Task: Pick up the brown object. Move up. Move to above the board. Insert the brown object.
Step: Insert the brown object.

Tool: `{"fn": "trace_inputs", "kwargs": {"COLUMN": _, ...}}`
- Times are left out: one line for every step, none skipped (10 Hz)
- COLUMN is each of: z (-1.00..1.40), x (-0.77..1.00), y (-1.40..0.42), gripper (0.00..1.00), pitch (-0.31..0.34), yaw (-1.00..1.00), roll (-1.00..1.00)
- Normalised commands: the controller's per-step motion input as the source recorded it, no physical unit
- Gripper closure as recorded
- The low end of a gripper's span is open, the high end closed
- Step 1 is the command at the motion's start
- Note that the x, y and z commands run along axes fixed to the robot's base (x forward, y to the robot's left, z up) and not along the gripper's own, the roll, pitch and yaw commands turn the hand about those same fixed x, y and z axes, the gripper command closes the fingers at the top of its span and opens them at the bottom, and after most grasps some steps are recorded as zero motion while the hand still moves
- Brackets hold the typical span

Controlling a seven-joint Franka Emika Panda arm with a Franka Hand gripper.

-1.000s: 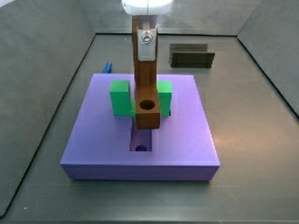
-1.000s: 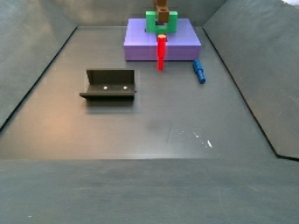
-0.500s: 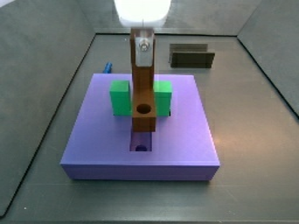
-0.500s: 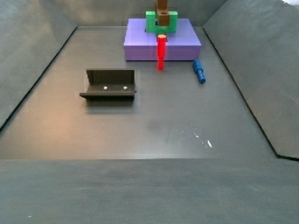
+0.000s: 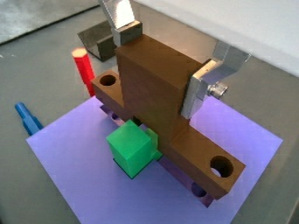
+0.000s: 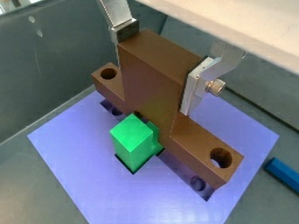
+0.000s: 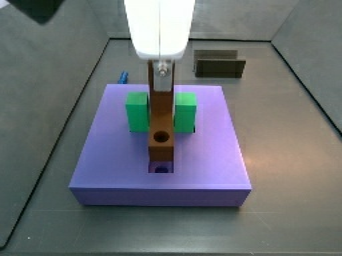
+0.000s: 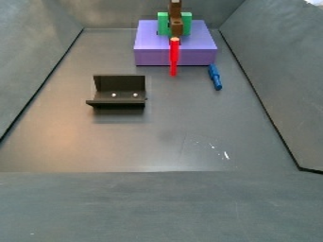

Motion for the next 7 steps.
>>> {"fn": "trace_inputs", "kwargs": {"z": -0.27, "x": 0.00, "y": 0.00, "gripper": 1.00, "pitch": -0.031, "yaw": 0.00, "roll": 0.00}}
{"fn": "trace_inputs", "kwargs": {"z": -0.22, "x": 0.00, "y": 0.00, "gripper": 1.00, "pitch": -0.011, "yaw": 0.00, "roll": 0.00}}
{"fn": "trace_inputs", "kwargs": {"z": -0.22, "x": 0.00, "y": -0.09, "gripper": 1.00, "pitch": -0.023, "yaw": 0.02, "roll": 0.23}}
{"fn": "trace_inputs", "kwargs": {"z": -0.24, "x": 0.00, "y": -0.07, "gripper": 1.00, "pitch": -0.009, "yaw": 0.00, "roll": 0.17}}
{"fn": "trace_inputs", "kwargs": {"z": -0.23, "x": 0.01, "y": -0.07, "gripper": 1.00, "pitch": -0.003, "yaw": 0.00, "roll": 0.11}}
{"fn": "trace_inputs", "kwargs": {"z": -0.25, "x": 0.00, "y": -0.03, "gripper": 1.00, "pitch": 0.000, "yaw": 0.00, "roll": 0.11}}
{"fn": "trace_inputs", "kwargs": {"z": -0.25, "x": 0.05, "y": 0.00, "gripper": 1.00, "pitch": 0.000, "yaw": 0.00, "roll": 0.10}}
